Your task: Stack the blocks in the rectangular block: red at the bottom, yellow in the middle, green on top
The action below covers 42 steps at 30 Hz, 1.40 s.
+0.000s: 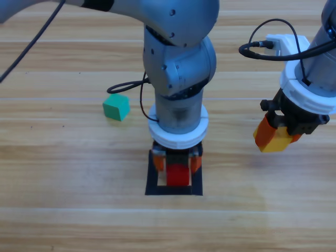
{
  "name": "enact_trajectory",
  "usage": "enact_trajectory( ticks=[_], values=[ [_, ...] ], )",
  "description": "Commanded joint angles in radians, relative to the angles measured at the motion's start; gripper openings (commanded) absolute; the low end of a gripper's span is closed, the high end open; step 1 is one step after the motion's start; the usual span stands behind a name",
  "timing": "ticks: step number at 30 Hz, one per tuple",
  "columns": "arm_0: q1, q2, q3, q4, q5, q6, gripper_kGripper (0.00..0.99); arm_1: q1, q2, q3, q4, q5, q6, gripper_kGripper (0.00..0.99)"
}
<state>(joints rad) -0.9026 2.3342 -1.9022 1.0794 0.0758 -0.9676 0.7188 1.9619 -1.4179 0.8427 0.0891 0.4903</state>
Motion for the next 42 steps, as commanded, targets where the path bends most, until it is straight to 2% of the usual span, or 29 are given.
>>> enact_trajectory(
  ticks=[1,8,12,15,23,28,31,35,42],
  values=[
    [-0.029,0.037,0.022,-0.006,0.015,-0.019,0.99,0.021,0.071,-0.003,-0.027,0.001,0.007,0.0],
    [-0.029,0.007,0.043,-0.004,0.019,-0.017,0.99,0.024,0.032,-0.009,-0.024,-0.025,0.048,0.0],
    [-0.029,-0.039,0.043,0.002,0.022,-0.013,0.99,0.082,0.015,-0.042,0.01,-0.081,0.07,0.0],
    [-0.027,-0.142,0.038,0.024,0.053,0.015,0.99,0.119,0.046,-0.11,0.07,-0.107,0.1,0.0],
    [0.1,-0.437,0.072,0.079,0.096,0.144,0.99,0.186,0.095,-0.216,0.151,-0.161,0.163,0.0],
    [0.245,-0.495,0.2,0.062,0.082,0.285,0.99,0.261,0.213,-0.441,0.329,-0.213,0.208,0.0],
    [0.304,-0.447,0.227,0.033,0.075,0.379,0.99,0.278,0.318,-0.618,0.443,-0.198,0.211,0.0],
    [0.375,-0.375,0.206,0.033,0.061,0.492,0.99,0.28,0.436,-0.794,0.55,-0.132,0.229,0.0],
    [0.461,-0.28,0.075,0.04,0.004,0.635,0.99,0.28,0.522,-0.914,0.592,-0.025,0.297,0.0]
  ],
)
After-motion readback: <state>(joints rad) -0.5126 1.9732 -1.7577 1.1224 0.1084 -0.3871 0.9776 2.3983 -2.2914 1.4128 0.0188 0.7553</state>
